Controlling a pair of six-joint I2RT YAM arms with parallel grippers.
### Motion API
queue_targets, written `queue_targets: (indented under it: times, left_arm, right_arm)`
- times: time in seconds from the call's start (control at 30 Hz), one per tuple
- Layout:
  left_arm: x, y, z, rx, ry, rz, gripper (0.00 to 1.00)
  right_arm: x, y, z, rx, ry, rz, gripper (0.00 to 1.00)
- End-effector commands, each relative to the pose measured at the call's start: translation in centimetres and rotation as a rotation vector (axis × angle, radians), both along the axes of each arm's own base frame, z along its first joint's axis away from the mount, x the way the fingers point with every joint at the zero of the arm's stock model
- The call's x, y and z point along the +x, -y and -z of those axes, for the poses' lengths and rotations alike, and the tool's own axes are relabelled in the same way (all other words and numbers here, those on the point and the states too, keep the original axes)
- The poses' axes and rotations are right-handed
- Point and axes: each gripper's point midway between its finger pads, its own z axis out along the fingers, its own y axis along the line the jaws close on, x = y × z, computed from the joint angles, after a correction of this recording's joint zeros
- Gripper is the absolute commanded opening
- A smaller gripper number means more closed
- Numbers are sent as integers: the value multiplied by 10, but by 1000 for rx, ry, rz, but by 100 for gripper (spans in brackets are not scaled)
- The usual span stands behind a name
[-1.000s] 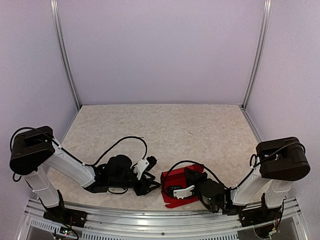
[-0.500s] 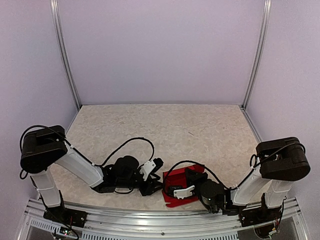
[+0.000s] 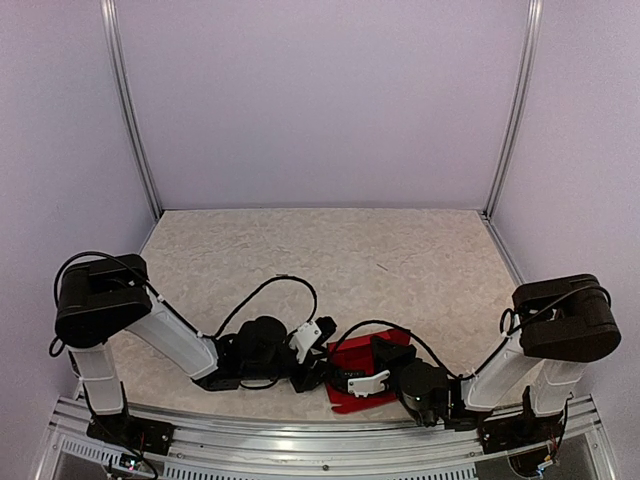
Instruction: Fold the paper box
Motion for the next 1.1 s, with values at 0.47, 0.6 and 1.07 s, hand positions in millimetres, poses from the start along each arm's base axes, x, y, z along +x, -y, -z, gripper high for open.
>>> queue_targets:
  times: [0.47, 0.6, 1.07]
  left_arm:
    - [46, -4, -10, -21, 147, -314, 26]
    - [47, -11, -10, -13, 156, -338, 22]
    - [51, -16, -3, 17, 187, -350, 14]
  right_arm:
    - [-10, -6, 15, -63, -37, -27, 0]
    - [-9, -5, 9, -75, -46, -15, 0]
    - [-30, -2, 9, -183, -350, -94, 44]
